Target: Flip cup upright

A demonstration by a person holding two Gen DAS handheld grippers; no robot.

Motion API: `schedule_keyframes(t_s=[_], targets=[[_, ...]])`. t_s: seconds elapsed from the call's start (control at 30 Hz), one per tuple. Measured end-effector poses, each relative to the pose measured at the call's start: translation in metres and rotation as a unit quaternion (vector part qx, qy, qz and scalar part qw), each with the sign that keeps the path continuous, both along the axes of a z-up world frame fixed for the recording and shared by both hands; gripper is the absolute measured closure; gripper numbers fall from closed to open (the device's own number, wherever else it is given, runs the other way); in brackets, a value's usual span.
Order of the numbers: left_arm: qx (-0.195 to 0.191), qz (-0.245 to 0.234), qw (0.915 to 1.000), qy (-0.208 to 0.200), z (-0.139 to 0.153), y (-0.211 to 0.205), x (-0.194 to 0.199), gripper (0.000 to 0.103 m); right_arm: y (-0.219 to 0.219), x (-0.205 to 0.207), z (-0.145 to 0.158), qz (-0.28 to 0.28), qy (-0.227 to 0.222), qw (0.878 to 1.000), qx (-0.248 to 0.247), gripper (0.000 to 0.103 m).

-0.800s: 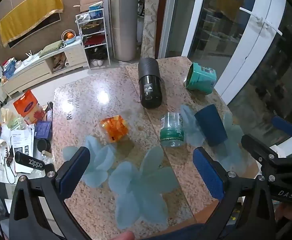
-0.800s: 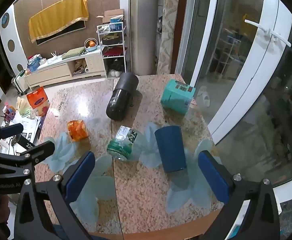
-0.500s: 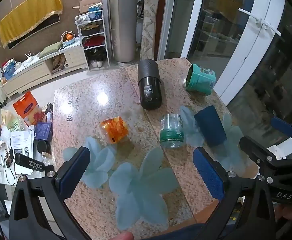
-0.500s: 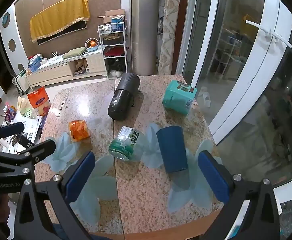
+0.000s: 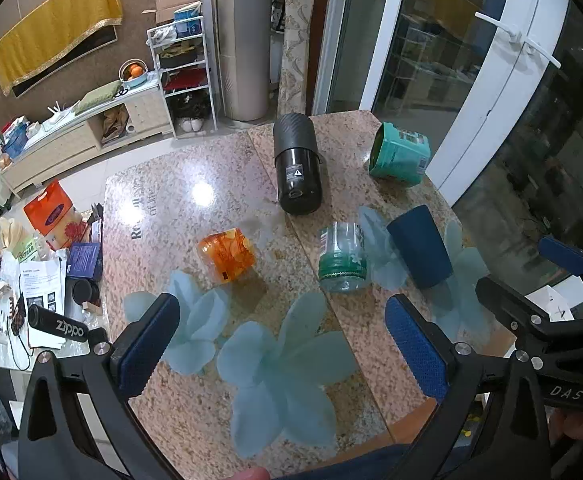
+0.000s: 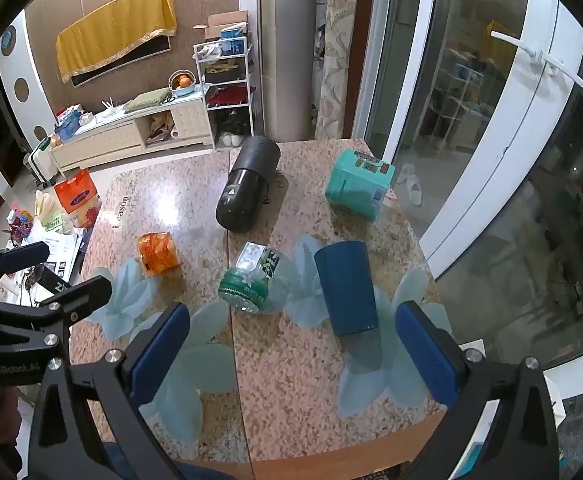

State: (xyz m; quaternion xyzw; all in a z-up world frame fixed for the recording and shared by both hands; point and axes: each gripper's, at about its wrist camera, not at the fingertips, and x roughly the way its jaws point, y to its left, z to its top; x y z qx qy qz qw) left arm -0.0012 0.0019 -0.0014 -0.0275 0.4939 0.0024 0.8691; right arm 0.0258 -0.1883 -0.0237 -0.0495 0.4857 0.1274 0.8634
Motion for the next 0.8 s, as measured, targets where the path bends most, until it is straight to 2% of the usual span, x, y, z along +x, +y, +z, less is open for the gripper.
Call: schedule_keyframes(t_s=[0.8], targets=[[-0.007, -0.008, 0.9999, 0.000, 0.0000, 0.0041, 0.0006, 0.000, 0.0003, -0.0011, 0.0024, -0.003, -0.001, 1.000, 0.002, 0.000]])
